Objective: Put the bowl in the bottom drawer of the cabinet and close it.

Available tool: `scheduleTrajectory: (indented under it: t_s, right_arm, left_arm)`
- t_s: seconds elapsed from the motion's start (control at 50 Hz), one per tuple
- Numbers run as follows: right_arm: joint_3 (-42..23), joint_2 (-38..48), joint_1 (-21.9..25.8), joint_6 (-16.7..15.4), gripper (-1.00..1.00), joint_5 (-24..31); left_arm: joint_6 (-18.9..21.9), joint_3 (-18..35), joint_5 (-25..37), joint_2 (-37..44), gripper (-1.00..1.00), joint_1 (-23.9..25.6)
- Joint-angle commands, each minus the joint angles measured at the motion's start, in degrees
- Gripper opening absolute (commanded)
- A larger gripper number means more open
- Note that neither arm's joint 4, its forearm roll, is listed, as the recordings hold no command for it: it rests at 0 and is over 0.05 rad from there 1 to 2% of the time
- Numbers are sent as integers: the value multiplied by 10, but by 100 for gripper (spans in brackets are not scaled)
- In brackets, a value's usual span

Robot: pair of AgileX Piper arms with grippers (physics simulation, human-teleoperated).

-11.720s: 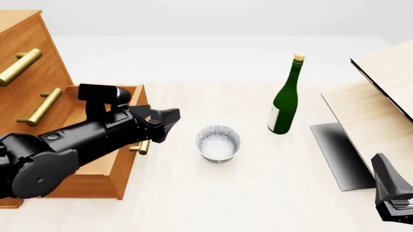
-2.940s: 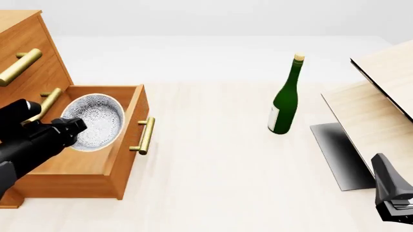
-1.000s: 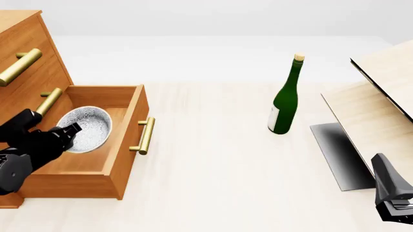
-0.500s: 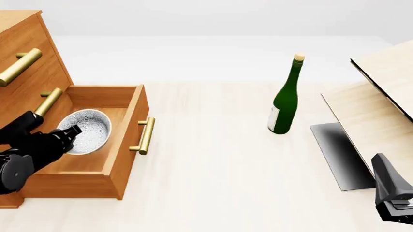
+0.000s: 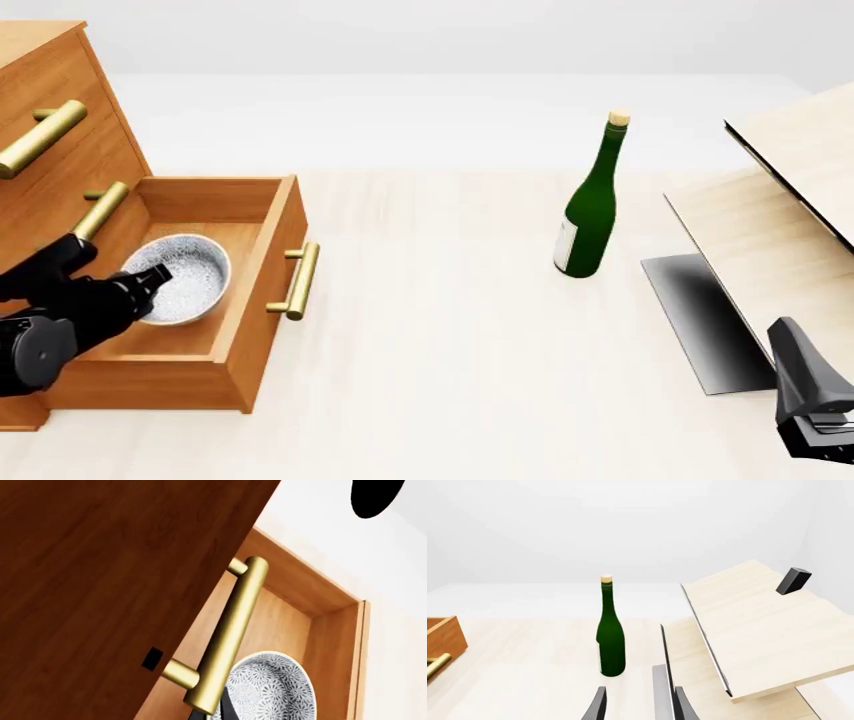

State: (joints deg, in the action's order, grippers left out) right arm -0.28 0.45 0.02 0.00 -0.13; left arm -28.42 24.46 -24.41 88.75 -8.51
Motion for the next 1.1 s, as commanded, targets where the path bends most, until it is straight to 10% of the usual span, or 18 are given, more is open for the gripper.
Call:
scheduleTrajectory:
  t_s: [0.02,0.3,0.32,1.1]
  right_arm:
    - [0,-1,0,0,100,0]
    - [0,-1,0,0,100,0]
    - [0,-1,0,0,100,0]
    - [0,-1,0,0,100,0]
  left_arm:
    - [1,-1,-5,13,-100,-7]
    - [-13,0,-14,31,-100,3]
    - [-15,0,-16,33,100,4]
    - [5,-2,28,-37,100,-2]
